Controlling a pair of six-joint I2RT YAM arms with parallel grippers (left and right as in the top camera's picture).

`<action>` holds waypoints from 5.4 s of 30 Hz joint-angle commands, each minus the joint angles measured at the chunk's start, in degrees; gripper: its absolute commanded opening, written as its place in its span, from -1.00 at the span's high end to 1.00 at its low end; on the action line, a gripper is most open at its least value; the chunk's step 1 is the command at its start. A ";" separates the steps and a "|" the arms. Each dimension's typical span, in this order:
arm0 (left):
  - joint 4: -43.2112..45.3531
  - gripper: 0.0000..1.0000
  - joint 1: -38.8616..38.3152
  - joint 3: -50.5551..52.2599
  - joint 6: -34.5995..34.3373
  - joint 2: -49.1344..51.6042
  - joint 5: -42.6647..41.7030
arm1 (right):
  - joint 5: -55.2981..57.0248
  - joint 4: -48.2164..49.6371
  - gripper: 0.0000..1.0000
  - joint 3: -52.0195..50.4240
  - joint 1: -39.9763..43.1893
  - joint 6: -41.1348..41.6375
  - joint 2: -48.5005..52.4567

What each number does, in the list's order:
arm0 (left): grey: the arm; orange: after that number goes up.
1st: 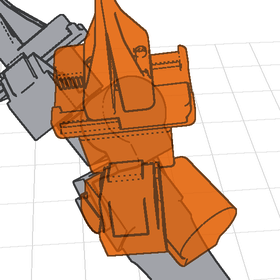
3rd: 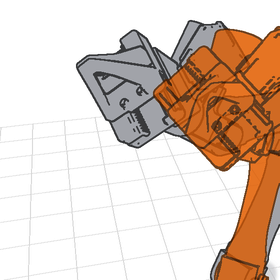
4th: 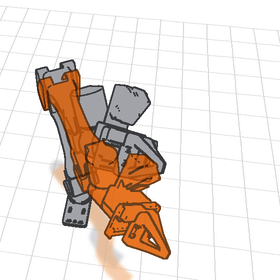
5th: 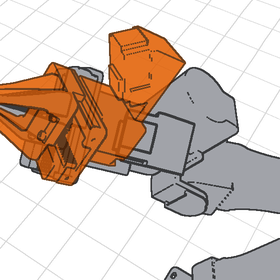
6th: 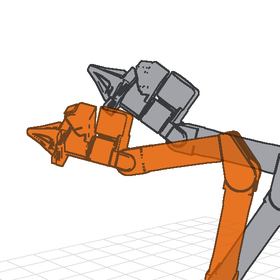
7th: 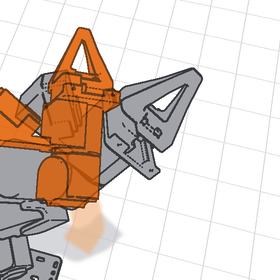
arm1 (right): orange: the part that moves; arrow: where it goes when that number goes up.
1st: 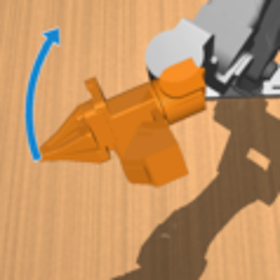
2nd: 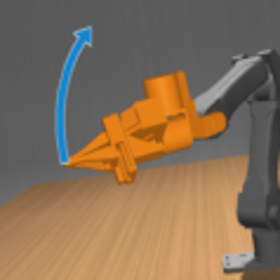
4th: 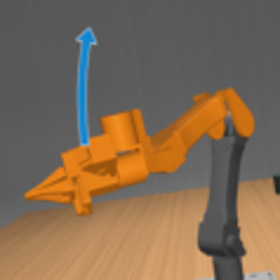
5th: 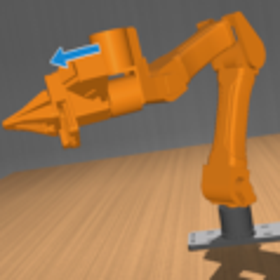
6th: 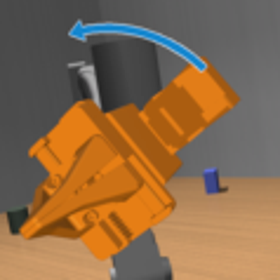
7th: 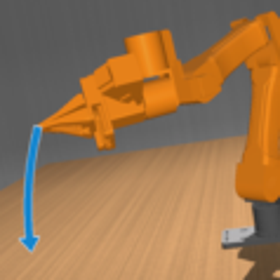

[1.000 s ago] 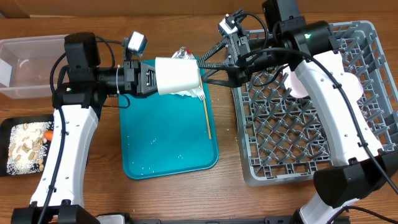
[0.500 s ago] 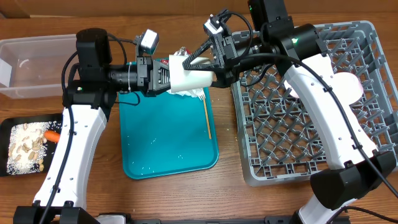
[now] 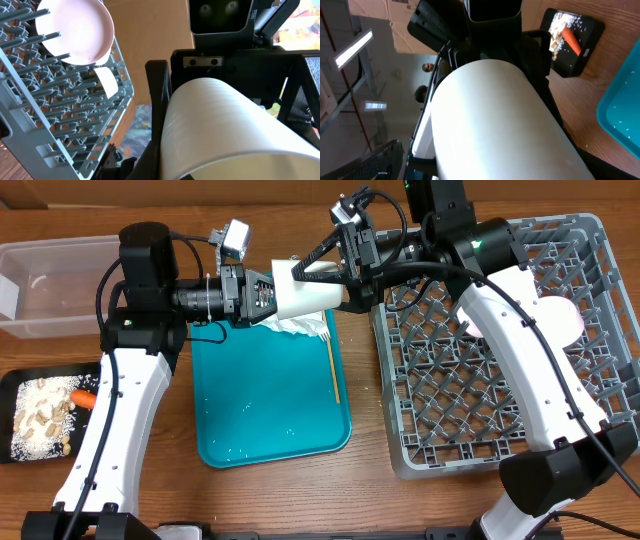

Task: Sort waste into correct bins and load items into the dishwasher rack
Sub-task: 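Close the right gripper on the cup's base beside the left gripper, then release the left gripper and carry the cup right into the rack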

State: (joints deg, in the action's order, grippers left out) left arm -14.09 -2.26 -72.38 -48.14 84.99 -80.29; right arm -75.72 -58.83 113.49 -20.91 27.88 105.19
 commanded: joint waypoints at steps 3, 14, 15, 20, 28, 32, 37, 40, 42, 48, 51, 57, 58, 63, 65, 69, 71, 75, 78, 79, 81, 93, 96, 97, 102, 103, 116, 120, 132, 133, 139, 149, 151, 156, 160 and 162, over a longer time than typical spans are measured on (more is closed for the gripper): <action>-0.17 0.92 0.55 -0.52 -0.98 -0.02 1.33 | -0.83 1.25 -0.89 1.22 1.14 0.74 -0.55; -0.17 0.91 2.40 -0.52 -0.96 -0.02 1.40 | -0.83 2.19 -0.74 1.22 2.03 2.45 -0.55; -0.17 0.92 2.47 -0.52 -0.96 -0.02 1.40 | -0.83 2.19 -0.77 1.22 2.03 2.43 -0.55; -0.20 0.92 2.47 -0.52 -0.96 -0.02 1.27 | -0.83 2.19 -0.99 1.22 2.01 2.43 -0.55; -0.20 0.92 2.47 -0.52 -0.98 -0.02 1.27 | -0.79 2.19 -0.32 1.22 2.01 2.40 -0.55; -0.20 0.92 2.47 -0.52 -0.98 -0.02 1.25 | -0.20 2.16 -0.32 1.22 2.01 2.40 -0.55; -0.20 0.92 2.47 -0.52 -0.98 -0.02 1.25 | 1.36 2.16 -0.29 1.22 2.01 2.40 -0.55; -0.20 0.91 2.47 -0.52 -0.96 -0.02 1.36 | 1.36 2.19 -0.54 1.22 2.01 2.40 -0.55; -0.20 0.92 2.47 -0.52 -0.96 -0.02 1.53 | 1.33 2.19 -0.72 1.22 2.01 2.40 -0.55; -0.20 0.92 2.45 -0.52 -0.96 0.00 2.51 | 1.29 2.10 -1.00 1.22 1.95 2.40 -0.55; -0.20 0.92 2.45 -0.52 -0.98 0.00 2.49 | 1.29 1.97 -1.00 1.22 1.95 2.40 -0.55; -0.22 0.91 2.45 -0.52 -0.98 0.00 2.45 | 1.31 1.97 -1.00 1.22 1.95 2.43 -0.55; -0.20 0.92 2.45 -0.52 -0.98 0.00 2.45 | 1.31 1.97 -1.00 1.22 1.95 2.40 -0.55; -0.22 0.92 2.45 -0.52 -1.22 0.00 2.03 | 1.31 1.97 -0.99 1.22 1.95 2.43 -0.55; -0.20 0.92 2.45 -0.52 -1.25 0.00 1.77 | 1.29 1.97 -0.92 1.22 1.95 2.43 -0.55; -0.20 0.91 2.45 -0.52 -1.66 0.00 1.64 | 1.29 1.95 -0.77 1.22 1.95 2.64 -0.55; -0.20 0.92 2.45 -0.52 -1.81 0.00 1.62 | 1.29 1.97 -0.72 1.22 1.95 2.86 -0.55; -0.20 0.92 2.34 -0.52 -2.08 0.00 1.68 | 1.29 1.97 -0.71 1.22 1.95 3.13 -0.55; -0.17 0.92 2.23 -0.52 -2.29 0.00 1.66 | 1.29 1.99 -0.71 1.22 1.90 3.93 -0.55; -0.17 0.92 2.23 -0.52 -2.29 0.00 1.66 | 1.29 1.99 -0.71 1.22 1.90 3.93 -0.55; -0.17 0.91 2.23 -0.52 -2.60 0.00 1.66 | 1.27 1.97 -0.68 1.22 1.90 3.93 -0.55; -0.20 0.90 2.23 -0.52 -3.34 0.00 1.22 | 1.31 2.16 -0.30 1.22 1.86 5.22 -0.55; -0.20 0.88 2.23 -0.52 -3.34 0.00 1.22 | 1.33 2.19 -0.20 1.22 1.86 5.22 -0.55; -0.20 0.86 2.23 -0.52 -3.34 0.00 1.22 | 1.33 2.16 -0.20 1.22 1.86 5.22 -0.55; -0.20 0.80 2.23 -0.52 -3.34 0.00 1.22 | 2.25 2.16 -0.17 1.22 1.86 5.22 -0.55; -0.20 0.77 2.23 -0.52 -3.34 0.00 1.22 | 2.40 2.19 -0.15 1.22 1.86 5.22 -0.55; -0.17 0.48 2.23 -0.52 -3.28 0.00 1.33 | 2.40 2.21 0.15 1.22 1.86 5.22 -0.55; -0.17 0.45 2.23 -0.52 -3.26 0.00 1.86 | 2.40 2.21 0.22 1.22 1.86 5.42 -0.55; -0.17 0.37 2.19 -0.52 -2.32 0.00 3.02 | 2.40 3.06 0.42 1.22 1.86 9.73 -0.55; -0.17 0.37 2.19 -0.52 -2.19 0.00 3.06 | 2.38 3.06 0.43 1.22 1.86 9.73 -0.55; -0.17 0.29 2.19 -0.52 -1.53 0.00 4.59 | 2.40 3.06 0.46 1.22 1.86 11.06 -0.55; -0.17 0.27 2.25 -0.52 -0.02 0.00 7.06 | 6.67 3.43 0.66 1.22 1.86 11.39 -0.55; -0.17 0.26 2.25 -0.52 0.46 0.00 7.08 | 8.00 3.43 0.65 1.22 1.86 11.39 -0.55; -0.20 0.22 2.25 -0.52 1.46 0.00 7.89 | 9.79 3.48 0.67 1.22 1.92 11.39 -0.55; -0.46 0.21 2.25 -0.52 1.88 0.02 9.92 | 10.12 4.63 0.67 1.25 2.58 12.13 -0.55; -0.98 0.20 2.25 -0.50 1.90 0.02 11.10 | 10.05 4.90 0.67 1.29 3.10 12.96 -0.55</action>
State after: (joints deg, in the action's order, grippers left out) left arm -14.59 -0.12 -72.75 -48.05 84.99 -71.72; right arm -66.61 -54.54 113.47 -18.92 39.64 105.51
